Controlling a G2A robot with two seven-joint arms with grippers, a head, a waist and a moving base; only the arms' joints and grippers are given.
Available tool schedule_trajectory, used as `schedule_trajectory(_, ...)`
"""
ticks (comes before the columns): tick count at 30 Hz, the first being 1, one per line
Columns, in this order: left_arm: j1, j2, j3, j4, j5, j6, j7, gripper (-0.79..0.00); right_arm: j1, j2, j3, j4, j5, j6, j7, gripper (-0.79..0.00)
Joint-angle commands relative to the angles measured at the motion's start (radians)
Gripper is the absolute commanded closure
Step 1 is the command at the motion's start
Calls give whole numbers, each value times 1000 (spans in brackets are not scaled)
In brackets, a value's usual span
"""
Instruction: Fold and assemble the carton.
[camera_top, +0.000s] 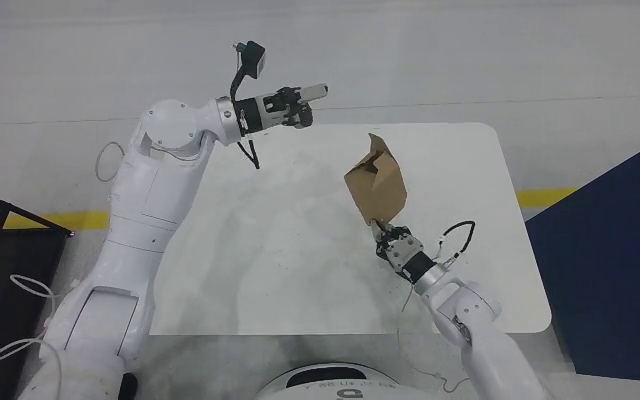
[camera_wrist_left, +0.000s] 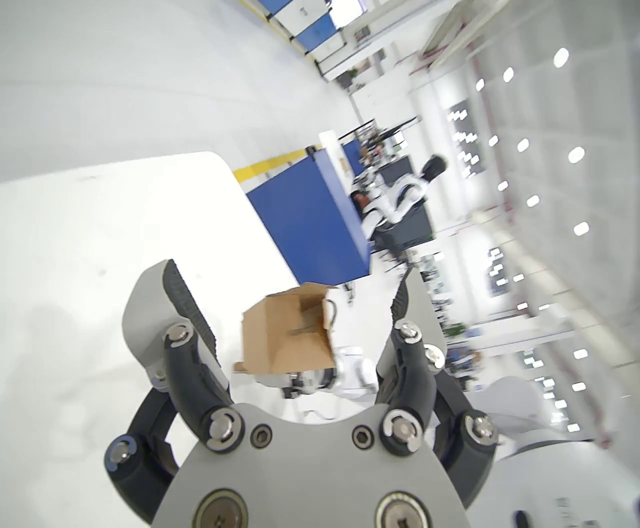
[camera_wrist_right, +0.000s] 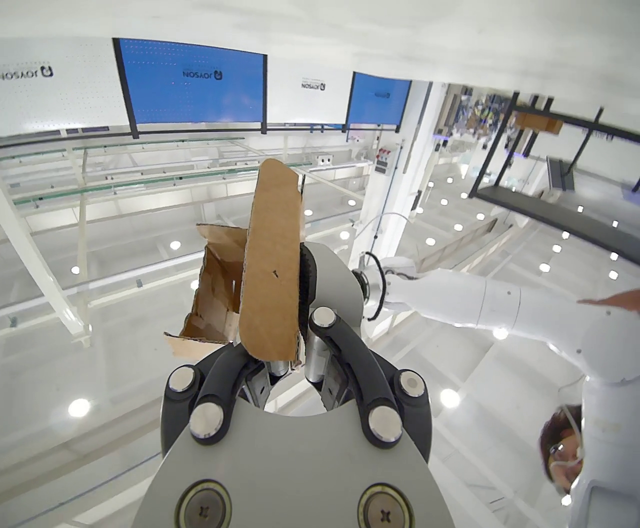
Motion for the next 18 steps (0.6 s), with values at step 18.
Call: schedule_trajectory(18, -1, -57, 20, 105, -725, 539, 1, -785, -27, -6, -47, -23, -383, -287, -46, 0)
